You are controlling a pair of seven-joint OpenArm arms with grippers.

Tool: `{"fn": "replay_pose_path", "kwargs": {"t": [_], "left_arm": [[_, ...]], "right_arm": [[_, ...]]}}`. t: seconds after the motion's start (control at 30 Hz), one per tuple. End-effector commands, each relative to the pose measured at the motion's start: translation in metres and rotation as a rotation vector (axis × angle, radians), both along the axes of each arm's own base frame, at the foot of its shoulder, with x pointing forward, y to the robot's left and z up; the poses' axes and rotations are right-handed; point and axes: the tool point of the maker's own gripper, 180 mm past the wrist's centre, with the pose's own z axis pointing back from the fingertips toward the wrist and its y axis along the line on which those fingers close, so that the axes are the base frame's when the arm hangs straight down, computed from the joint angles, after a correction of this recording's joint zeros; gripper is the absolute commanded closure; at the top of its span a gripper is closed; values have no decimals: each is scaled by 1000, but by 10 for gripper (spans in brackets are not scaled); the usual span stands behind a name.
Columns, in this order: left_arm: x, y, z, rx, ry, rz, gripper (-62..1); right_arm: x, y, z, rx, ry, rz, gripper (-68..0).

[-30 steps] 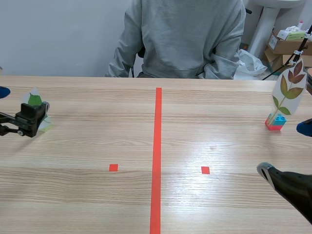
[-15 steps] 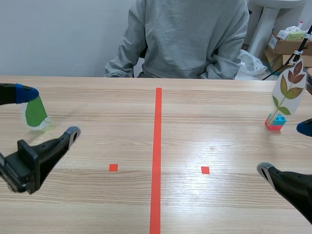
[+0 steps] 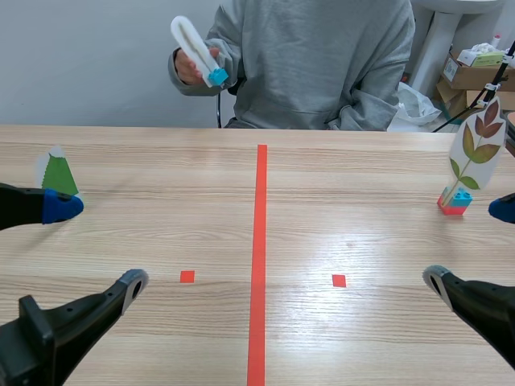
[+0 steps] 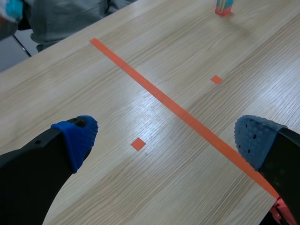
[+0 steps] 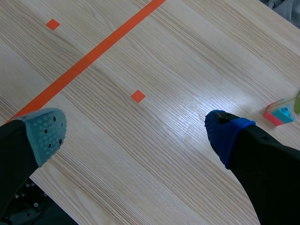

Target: Do the leaf sorting experiment

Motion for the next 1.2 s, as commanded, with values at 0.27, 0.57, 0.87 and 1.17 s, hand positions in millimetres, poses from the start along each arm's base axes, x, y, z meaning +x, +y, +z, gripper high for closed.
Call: {"fn": "replay_pose_path", "kwargs": {"t": [0.27, 0.57, 0.87, 1.17], "left_arm": [[-2, -1, 5, -50, 10, 14, -623], [0, 0, 5, -45, 9, 18, -623], [0, 0, 5, -45, 9, 18, -623], [0, 0, 5, -45, 9, 18, -623]], "right_arm": [[3, 2, 7, 13, -26, 12, -608], [3, 2, 7, 10, -25, 12, -608], [3, 2, 6, 10, -25, 12, -608], [3, 2, 6, 10, -25, 12, -608]]}}
